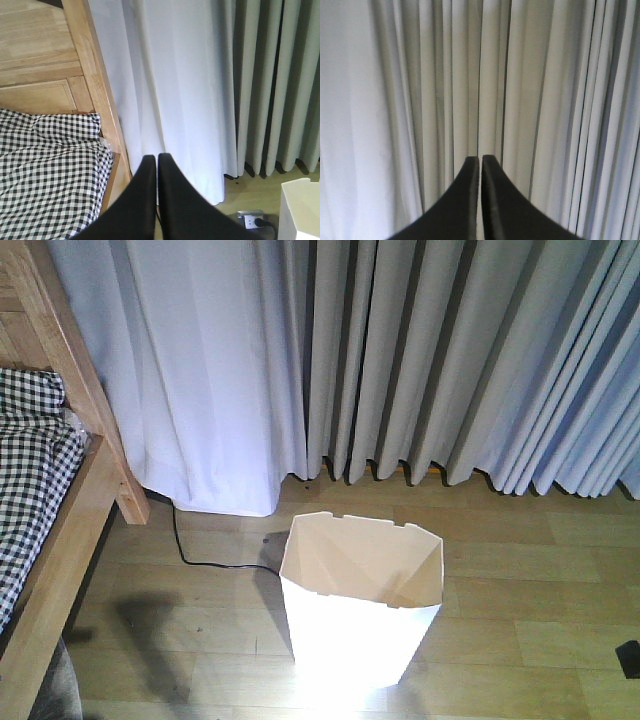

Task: Move trash bin to bedside with robot

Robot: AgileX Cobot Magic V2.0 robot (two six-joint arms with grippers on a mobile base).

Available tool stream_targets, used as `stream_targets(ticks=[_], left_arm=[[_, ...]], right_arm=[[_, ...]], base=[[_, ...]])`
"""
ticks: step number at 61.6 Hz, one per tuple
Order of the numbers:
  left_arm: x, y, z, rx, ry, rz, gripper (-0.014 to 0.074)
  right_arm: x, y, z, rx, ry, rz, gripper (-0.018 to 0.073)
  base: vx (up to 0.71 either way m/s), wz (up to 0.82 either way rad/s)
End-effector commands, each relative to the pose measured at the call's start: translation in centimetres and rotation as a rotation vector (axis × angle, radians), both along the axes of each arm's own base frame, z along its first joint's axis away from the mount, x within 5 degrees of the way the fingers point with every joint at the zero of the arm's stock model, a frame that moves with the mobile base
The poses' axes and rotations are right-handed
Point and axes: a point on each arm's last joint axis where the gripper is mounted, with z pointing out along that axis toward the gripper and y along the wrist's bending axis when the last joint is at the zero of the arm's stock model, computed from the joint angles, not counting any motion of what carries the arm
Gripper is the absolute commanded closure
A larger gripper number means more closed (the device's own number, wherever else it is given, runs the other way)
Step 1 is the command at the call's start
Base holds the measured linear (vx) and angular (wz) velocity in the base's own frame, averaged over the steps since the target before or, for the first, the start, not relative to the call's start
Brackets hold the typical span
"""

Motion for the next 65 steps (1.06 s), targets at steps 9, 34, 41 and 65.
stream_targets(ticks=[9, 34, 41, 65], left_arm=[[0.12, -0.13, -0.27, -0.008, -0.054, -0.016, 0.0602], [0.12, -0.13, -0.27, -0.008, -0.054, -0.016, 0.0602], [0.12, -0.13, -0.27, -0.008, -0.054, -0.016, 0.0602], [0.12, -0.13, -0.27, -0.008, -0.054, -0.016, 0.0602]], right_arm=[[-0.06, 0.02, 0.09, -0.002, -0.064, 0.002, 0.0570], [-0.06, 0.02, 0.09, -0.002, -0.064, 0.002, 0.0570], [-0.06, 0.02, 0.09, -0.002, -0.064, 0.002, 0.0570], [-0.06, 0.02, 0.09, -0.002, -0.065, 0.002, 0.0570]], base=[[0.00, 0.00], [0.00, 0.00], [0.00, 0.00], [0.00, 0.00]])
